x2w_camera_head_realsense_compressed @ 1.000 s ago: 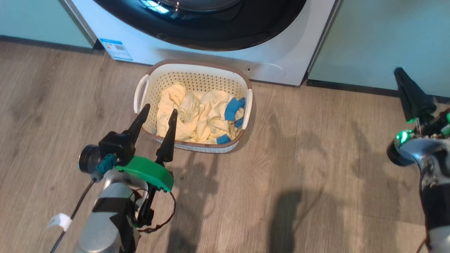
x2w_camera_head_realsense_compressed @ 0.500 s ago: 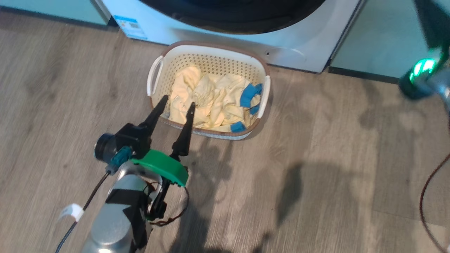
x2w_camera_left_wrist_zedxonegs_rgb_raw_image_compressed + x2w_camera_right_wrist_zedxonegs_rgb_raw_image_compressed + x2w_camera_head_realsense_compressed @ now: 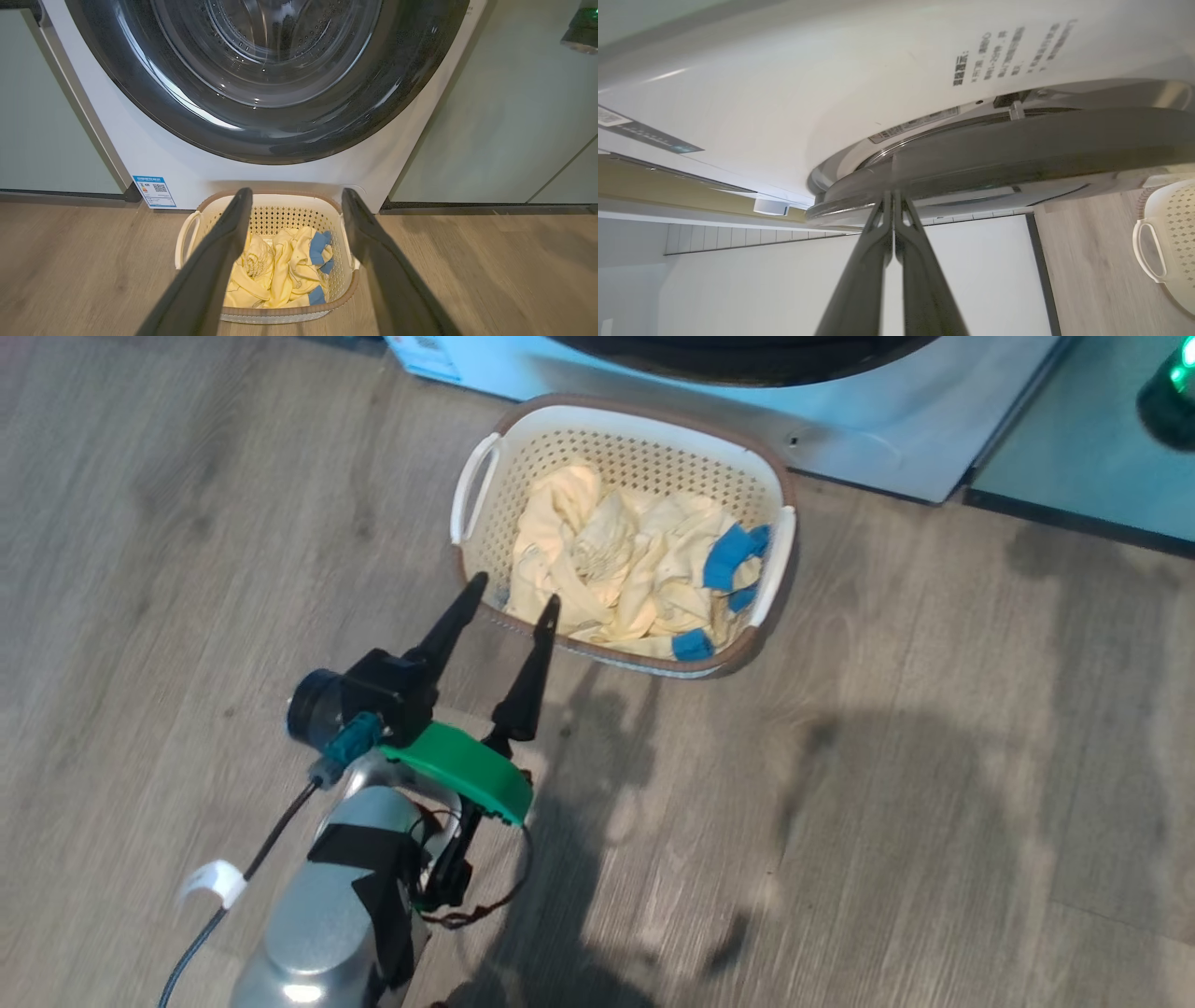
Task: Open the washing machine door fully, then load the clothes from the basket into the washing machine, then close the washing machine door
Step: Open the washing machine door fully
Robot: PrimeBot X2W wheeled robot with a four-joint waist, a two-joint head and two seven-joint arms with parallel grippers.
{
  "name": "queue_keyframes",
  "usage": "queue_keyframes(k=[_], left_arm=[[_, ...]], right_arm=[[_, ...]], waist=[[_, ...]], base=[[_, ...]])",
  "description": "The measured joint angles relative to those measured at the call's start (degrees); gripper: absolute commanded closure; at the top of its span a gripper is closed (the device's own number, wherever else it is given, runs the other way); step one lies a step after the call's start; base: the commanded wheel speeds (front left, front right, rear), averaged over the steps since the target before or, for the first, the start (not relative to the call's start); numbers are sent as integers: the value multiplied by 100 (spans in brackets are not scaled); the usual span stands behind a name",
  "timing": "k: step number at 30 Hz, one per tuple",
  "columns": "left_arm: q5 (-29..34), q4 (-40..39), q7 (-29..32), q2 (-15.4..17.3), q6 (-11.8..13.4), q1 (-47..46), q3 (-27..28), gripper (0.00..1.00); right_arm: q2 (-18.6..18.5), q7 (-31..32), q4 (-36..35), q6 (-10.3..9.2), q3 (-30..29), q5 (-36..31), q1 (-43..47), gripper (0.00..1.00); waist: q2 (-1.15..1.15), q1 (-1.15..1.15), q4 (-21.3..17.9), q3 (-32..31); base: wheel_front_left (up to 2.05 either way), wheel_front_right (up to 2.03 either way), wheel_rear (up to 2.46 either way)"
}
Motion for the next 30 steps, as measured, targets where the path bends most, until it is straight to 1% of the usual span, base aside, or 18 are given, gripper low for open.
queue_keyframes(k=[6, 9, 17, 22, 24, 30], left_arm=[[-164, -110, 0, -12, 20, -94, -200, 0], [-235, -153, 0, -12, 94, -122, -278, 0], [-314, -266, 0, -16, 170, -211, -442, 0], [-393, -320, 0, -31, 220, -257, -564, 0], [-412, -327, 0, -31, 264, -260, -567, 0], [-471, -338, 0, -31, 294, -263, -612, 0]], right_arm=[[-101, -87, 406, 0, 152, -166, -583, 100], [-126, -138, 531, 0, 233, -269, -836, 100], [-142, -367, 845, 0, 353, -453, -1213, 100], [-175, -389, 1048, 0, 490, -602, -1440, 100], [-175, -389, 1102, 0, 532, -622, -1473, 100], [-179, -388, 1252, 0, 621, -772, -1485, 100]], waist=[[0, -1, 167, 141], [0, 0, 242, 221], [0, 0, 375, 376], [0, 0, 465, 482], [0, 0, 494, 508], [0, -1, 558, 535]], base=[[0, 0, 0], [0, 0, 0], [0, 0, 0], [0, 0, 0], [0, 0, 0], [0, 0, 0]])
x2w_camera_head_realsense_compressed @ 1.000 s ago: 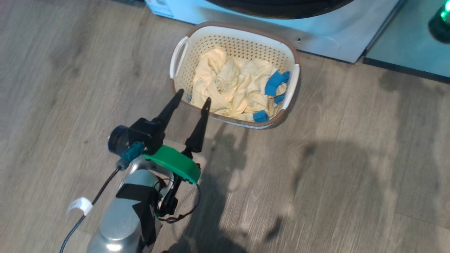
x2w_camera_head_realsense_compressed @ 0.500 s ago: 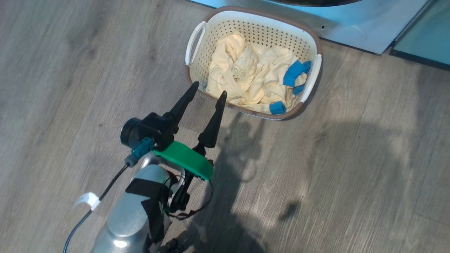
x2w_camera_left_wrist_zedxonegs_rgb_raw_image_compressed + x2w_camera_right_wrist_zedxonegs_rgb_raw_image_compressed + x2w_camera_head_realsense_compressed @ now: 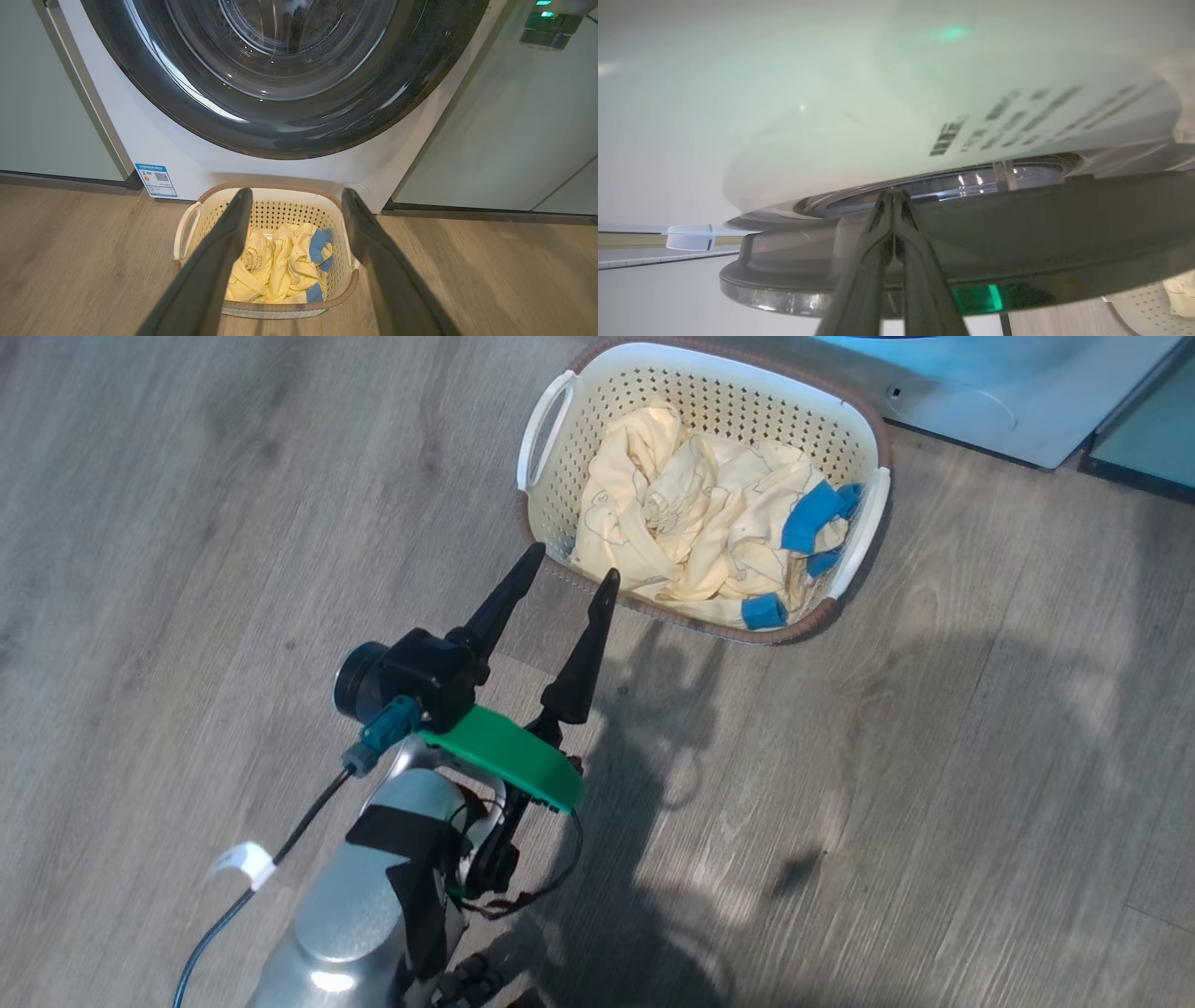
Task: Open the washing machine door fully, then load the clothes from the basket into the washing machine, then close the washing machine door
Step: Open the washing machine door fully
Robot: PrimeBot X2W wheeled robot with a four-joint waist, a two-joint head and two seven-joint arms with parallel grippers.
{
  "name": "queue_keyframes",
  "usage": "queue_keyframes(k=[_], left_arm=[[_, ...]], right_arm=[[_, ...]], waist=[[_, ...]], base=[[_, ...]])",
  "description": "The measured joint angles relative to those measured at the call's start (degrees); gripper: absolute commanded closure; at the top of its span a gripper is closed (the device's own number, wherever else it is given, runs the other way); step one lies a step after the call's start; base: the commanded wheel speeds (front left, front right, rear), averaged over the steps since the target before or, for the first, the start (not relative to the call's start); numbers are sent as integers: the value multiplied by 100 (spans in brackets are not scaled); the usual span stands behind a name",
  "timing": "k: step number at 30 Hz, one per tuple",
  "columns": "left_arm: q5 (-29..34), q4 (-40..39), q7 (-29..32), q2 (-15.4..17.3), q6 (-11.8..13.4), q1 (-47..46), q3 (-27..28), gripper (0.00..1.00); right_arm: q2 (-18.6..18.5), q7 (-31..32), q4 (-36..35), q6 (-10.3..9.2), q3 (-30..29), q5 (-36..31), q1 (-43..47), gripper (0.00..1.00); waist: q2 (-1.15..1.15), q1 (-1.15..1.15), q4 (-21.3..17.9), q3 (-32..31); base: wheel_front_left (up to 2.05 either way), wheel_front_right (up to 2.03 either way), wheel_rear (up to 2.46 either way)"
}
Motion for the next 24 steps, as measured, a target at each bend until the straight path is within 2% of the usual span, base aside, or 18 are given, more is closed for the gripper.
queue_keyframes(k=[11, 24], left_arm=[[-25, -2, 0, -2, 52, -55, -94, 0], [-25, -1, 0, -2, 70, -54, -105, 0]], right_arm=[[-22, 36, 146, 0, 90, -96, -126, 100], [-38, 547, 250, 0, 169, -138, -171, 100]], waist=[[0, 0, 42, 13], [0, 0, 15, -44]], base=[[0, 0, 0], [0, 0, 0]])
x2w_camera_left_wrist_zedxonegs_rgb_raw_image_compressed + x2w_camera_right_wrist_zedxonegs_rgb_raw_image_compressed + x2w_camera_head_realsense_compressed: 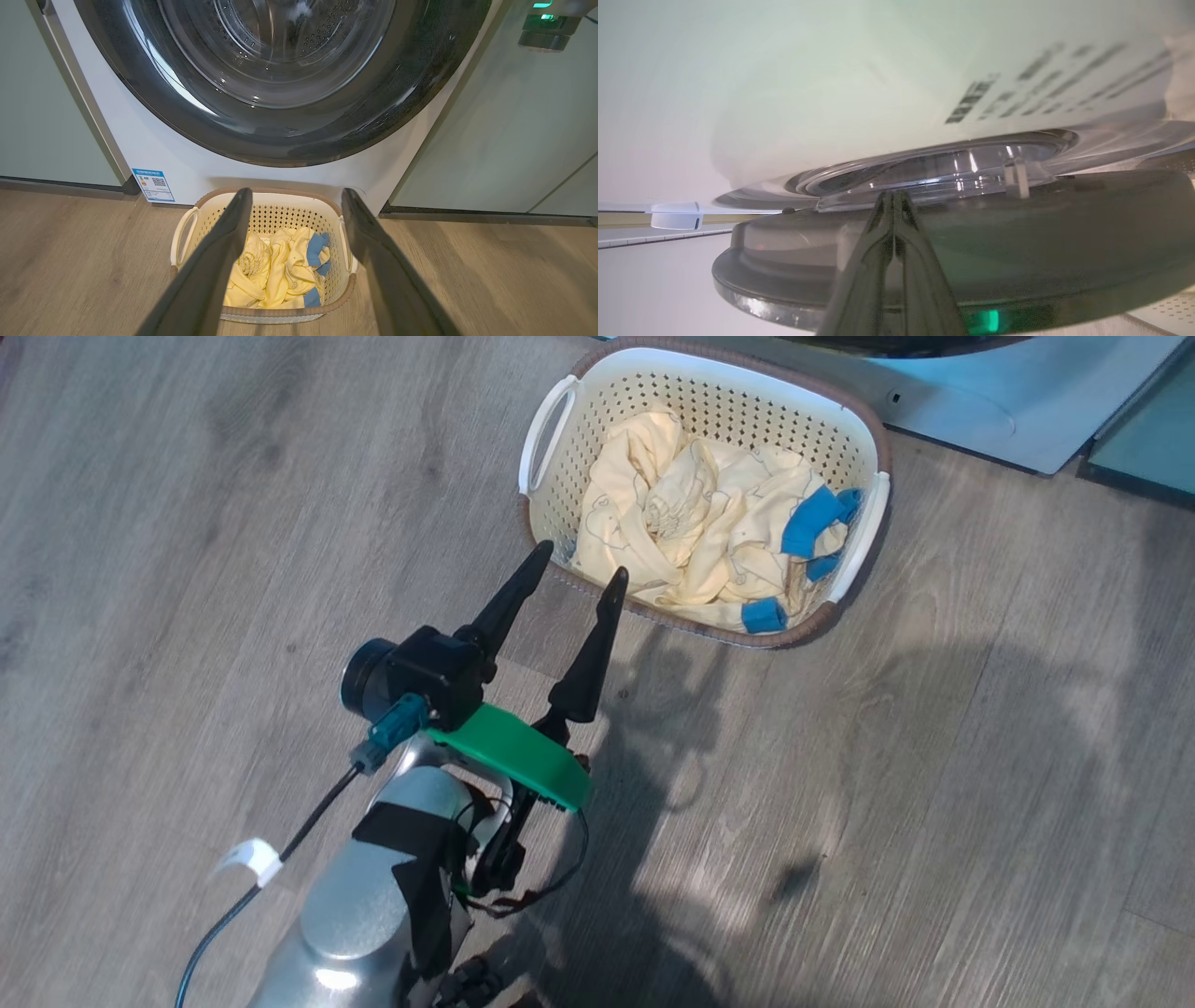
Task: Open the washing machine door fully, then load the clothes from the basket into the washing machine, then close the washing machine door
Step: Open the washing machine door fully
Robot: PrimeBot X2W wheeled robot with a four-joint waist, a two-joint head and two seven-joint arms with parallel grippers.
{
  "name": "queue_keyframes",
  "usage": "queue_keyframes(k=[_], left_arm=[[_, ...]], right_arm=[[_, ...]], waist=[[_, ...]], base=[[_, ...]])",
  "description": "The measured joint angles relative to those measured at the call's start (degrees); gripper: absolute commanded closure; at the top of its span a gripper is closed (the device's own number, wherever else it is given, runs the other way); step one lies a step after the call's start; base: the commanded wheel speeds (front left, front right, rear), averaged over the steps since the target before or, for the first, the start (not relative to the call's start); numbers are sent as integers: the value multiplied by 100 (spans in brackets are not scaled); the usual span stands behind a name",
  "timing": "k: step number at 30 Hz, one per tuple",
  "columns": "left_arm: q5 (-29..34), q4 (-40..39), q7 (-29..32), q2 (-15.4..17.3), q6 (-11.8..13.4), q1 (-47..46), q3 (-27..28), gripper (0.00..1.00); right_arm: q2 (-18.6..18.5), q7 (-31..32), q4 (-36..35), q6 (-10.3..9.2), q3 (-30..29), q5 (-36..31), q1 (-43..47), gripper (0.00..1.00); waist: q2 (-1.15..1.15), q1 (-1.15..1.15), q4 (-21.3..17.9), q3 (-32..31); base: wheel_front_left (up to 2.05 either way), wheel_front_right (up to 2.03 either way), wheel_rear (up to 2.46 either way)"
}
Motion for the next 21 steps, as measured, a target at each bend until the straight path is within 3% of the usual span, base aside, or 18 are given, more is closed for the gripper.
queue_keyframes(k=[21], left_arm=[[3, -66, 0, 0, 99, 20, -29, 0]], right_arm=[[186, 698, -313, 1, 10, 55, 631, 100]], waist=[[0, 0, -114, -172]], base=[[0, 0, 0]])
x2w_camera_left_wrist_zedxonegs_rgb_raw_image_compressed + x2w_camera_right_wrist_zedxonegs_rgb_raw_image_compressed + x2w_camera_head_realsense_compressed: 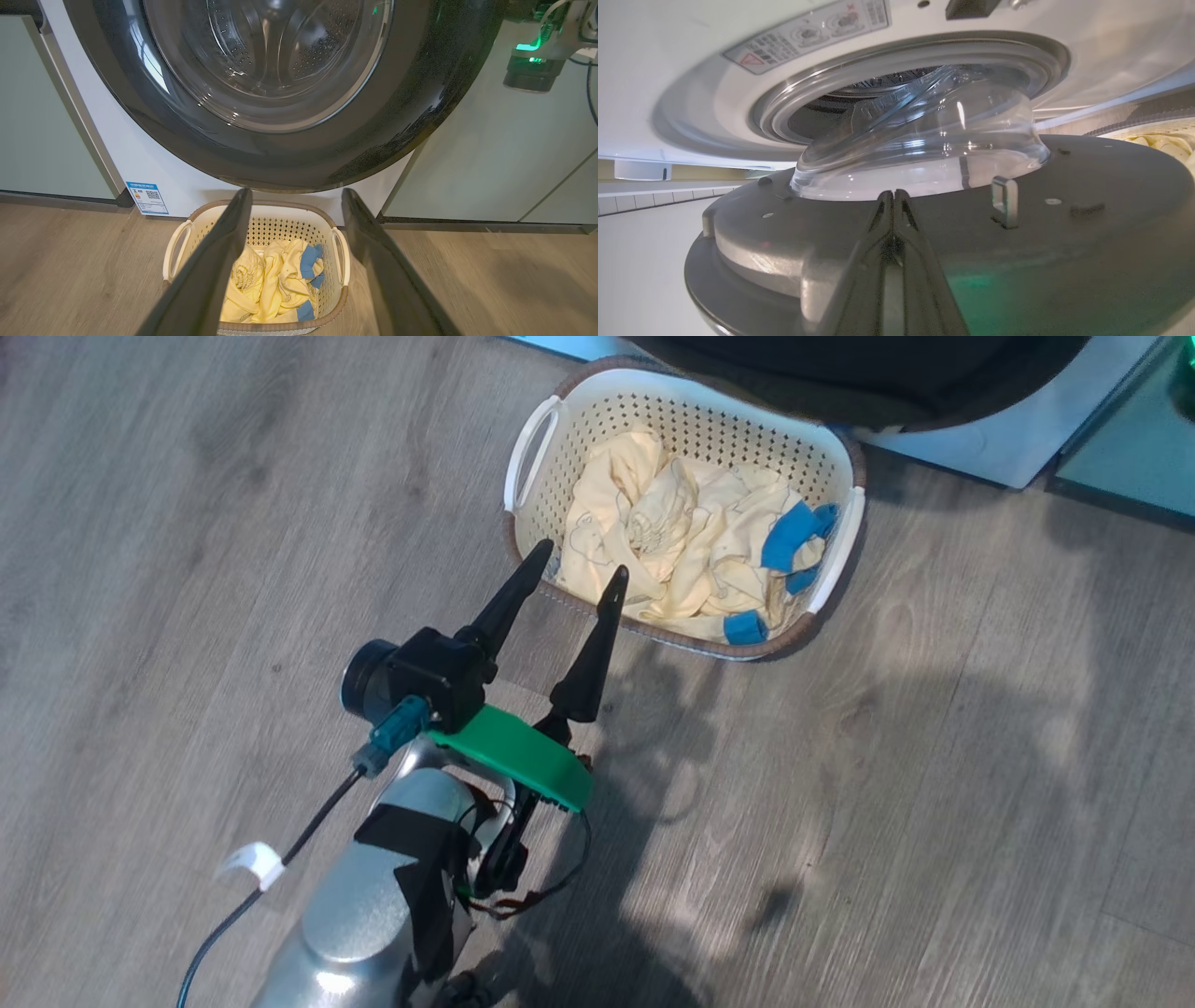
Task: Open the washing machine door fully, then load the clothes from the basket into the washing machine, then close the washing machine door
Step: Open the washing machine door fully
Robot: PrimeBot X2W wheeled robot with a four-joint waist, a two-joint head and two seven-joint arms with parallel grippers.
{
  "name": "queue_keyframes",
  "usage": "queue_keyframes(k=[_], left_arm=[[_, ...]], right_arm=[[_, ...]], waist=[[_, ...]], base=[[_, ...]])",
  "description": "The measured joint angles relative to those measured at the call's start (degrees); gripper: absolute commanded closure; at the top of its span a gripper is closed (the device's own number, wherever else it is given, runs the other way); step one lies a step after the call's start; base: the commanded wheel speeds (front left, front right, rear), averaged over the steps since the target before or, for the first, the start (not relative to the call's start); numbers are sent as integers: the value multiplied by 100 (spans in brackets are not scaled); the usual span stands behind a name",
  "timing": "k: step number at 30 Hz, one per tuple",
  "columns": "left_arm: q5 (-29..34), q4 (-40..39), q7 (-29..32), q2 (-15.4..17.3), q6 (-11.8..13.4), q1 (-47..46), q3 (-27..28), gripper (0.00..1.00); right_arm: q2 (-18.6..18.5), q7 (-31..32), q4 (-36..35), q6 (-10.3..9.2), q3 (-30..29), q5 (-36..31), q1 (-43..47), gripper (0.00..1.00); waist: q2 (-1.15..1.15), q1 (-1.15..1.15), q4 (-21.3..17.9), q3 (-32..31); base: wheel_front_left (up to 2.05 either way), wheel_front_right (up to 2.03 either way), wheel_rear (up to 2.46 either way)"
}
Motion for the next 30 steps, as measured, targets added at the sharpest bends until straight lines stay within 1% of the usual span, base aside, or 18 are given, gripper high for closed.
queue_keyframes(k=[14, 21, 30], left_arm=[[57, 52, 0, 3, -1, 238, 36, 0], [119, 112, 0, 4, -9, 417, 126, 0], [213, 266, 0, 5, -109, 520, 216, 0]], right_arm=[[297, 580, -928, 0, 40, 151, 1022, 100], [452, 769, -1359, 0, 197, 256, 1561, 100], [479, 896, -1805, 0, 497, 455, 2198, 100]], waist=[[0, -1, -111, -289], [0, -1, -173, -484], [0, -1, -187, -775]], base=[[0, 0, 0], [0, 0, 0], [0, 0, 0]])
